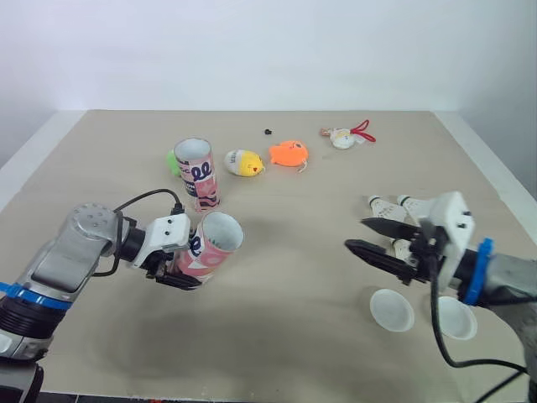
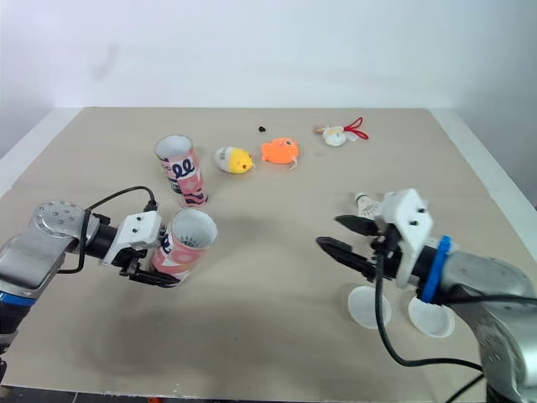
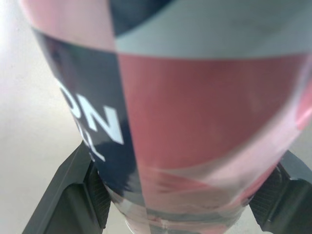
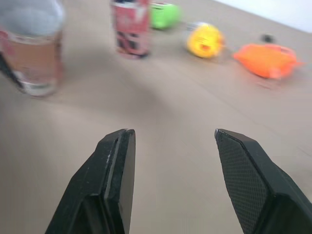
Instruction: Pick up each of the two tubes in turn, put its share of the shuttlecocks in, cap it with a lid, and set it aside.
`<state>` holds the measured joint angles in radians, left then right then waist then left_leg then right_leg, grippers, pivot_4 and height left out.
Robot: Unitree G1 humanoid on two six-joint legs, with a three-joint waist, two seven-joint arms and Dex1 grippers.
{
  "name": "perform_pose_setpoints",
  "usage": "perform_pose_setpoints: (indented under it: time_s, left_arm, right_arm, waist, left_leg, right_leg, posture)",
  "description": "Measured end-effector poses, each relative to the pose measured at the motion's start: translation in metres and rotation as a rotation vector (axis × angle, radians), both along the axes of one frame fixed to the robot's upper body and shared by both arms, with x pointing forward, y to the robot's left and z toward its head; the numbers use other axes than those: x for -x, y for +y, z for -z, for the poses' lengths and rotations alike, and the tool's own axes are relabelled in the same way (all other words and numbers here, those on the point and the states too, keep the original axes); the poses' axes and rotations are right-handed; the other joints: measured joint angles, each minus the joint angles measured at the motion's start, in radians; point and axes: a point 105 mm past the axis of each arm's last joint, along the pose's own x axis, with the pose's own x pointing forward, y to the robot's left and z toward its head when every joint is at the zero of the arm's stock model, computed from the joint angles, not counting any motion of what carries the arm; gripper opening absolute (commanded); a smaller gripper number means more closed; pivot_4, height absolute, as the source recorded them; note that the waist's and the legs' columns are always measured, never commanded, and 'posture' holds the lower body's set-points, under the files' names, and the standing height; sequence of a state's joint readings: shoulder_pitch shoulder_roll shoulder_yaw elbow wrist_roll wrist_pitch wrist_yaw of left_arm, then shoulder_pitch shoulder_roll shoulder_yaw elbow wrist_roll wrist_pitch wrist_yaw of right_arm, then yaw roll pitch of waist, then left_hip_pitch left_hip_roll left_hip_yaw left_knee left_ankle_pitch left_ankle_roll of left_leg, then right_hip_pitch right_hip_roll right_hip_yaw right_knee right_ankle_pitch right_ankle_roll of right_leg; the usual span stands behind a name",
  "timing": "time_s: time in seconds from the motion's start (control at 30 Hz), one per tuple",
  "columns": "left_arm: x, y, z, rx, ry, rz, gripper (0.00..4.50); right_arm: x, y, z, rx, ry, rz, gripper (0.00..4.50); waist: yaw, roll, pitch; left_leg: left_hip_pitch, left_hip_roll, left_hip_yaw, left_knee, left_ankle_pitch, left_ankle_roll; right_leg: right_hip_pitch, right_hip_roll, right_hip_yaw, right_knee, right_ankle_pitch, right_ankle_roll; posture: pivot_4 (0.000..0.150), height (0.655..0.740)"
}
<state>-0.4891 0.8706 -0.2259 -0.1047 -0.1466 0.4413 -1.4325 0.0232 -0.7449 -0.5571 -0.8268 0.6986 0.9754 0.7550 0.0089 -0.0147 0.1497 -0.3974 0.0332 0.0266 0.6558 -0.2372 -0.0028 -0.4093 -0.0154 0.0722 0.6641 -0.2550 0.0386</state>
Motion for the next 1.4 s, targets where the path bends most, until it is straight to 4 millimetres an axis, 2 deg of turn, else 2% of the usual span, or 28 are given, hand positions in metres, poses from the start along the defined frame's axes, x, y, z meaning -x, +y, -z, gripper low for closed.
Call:
perform_pose_setpoints:
  time_s: [0.2, 0.3, 0.43, 0.6, 0.73, 0.83, 1.0, 1.13, 1.4]
  left_arm:
    - [-0.004, -0.006, 0.002, 0.01, 0.009, 0.039, 3.25]
    - [-0.006, -0.008, 0.003, 0.018, 0.012, 0.05, 3.25]
    - [-0.007, -0.01, 0.003, 0.023, 0.015, 0.068, 3.25]
    - [-0.007, -0.011, 0.004, 0.027, 0.022, 0.077, 3.25]
    - [-0.008, -0.011, 0.004, 0.028, 0.025, 0.075, 3.25]
    - [-0.008, -0.011, 0.005, 0.028, 0.028, 0.074, 3.25]
    - [-0.009, -0.013, 0.005, 0.027, 0.027, 0.078, 3.25]
    - [-0.009, -0.014, 0.005, 0.03, 0.024, 0.087, 3.25]
    - [-0.008, -0.015, 0.005, 0.032, 0.022, 0.089, 3.25]
  right_arm:
    - [0.033, 0.0, 0.024, 0.001, 0.129, 0.024, 2.84]
    - [0.036, -0.005, 0.033, -0.007, 0.159, 0.083, 2.84]
    - [0.035, -0.015, 0.044, 0.003, 0.168, 0.175, 2.84]
    - [0.034, -0.038, 0.061, 0.0, 0.193, 0.31, 2.84]
    - [0.035, -0.049, 0.067, 0.0, 0.194, 0.357, 2.84]
    - [0.03, -0.065, 0.072, 0.005, 0.186, 0.425, 2.84]
    - [0.016, -0.074, 0.075, 0.012, 0.149, 0.48, 2.84]
    - [0.004, -0.078, 0.085, 0.02, 0.153, 0.513, 2.84]
    - [-0.003, -0.082, 0.096, 0.033, 0.167, 0.549, 2.84]
  waist:
    - [0.0, -0.001, -0.001]
    - [0.0, -0.001, -0.001]
    - [0.001, 0.0, -0.003]
    - [0.001, 0.001, -0.005]
    - [0.001, 0.003, -0.006]
    - [0.001, 0.004, -0.006]
    - [0.001, 0.005, -0.007]
    - [0.001, 0.006, -0.007]
    - [0.001, 0.006, -0.007]
  left_leg:
    - [0.003, -0.007, 0.001, 0.0, 0.001, 0.001]
    - [0.002, -0.008, 0.0, 0.0, 0.001, 0.003]
    - [0.001, -0.01, -0.003, 0.0, 0.0, 0.005]
    - [0.0, -0.013, -0.005, 0.0, -0.001, 0.008]
    - [0.0, -0.013, -0.008, 0.0, -0.001, 0.008]
    - [0.0, -0.013, -0.009, 0.0, -0.001, 0.008]
    - [0.001, -0.014, -0.01, 0.0, -0.001, 0.009]
    - [0.0, -0.016, -0.011, 0.0, -0.001, 0.009]
    - [0.0, -0.02, -0.012, 0.0, -0.001, 0.011]
  right_leg:
    - [0.006, -0.01, 0.003, -0.002, -0.002, 0.008]
    - [0.009, -0.01, 0.004, -0.009, -0.001, 0.011]
    - [0.01, -0.01, 0.004, -0.015, -0.001, 0.012]
    - [0.014, -0.013, 0.004, -0.016, -0.001, 0.014]
    - [0.014, -0.012, 0.004, -0.016, -0.001, 0.014]
    - [0.015, -0.013, 0.004, -0.016, -0.001, 0.014]
    - [0.016, -0.013, 0.004, -0.016, -0.002, 0.014]
    - [0.017, -0.015, 0.003, -0.017, -0.003, 0.016]
    - [0.018, -0.019, 0.003, -0.017, -0.004, 0.018]
  posture:
    - [0.15, 0.74]
    - [0.15, 0.74]
    - [0.15, 0.74]
    - [0.15, 0.74]
    - [0.15, 0.74]
    - [0.15, 0.74]
    - [0.15, 0.74]
    - [0.15, 0.74]
    - [0.15, 0.74]
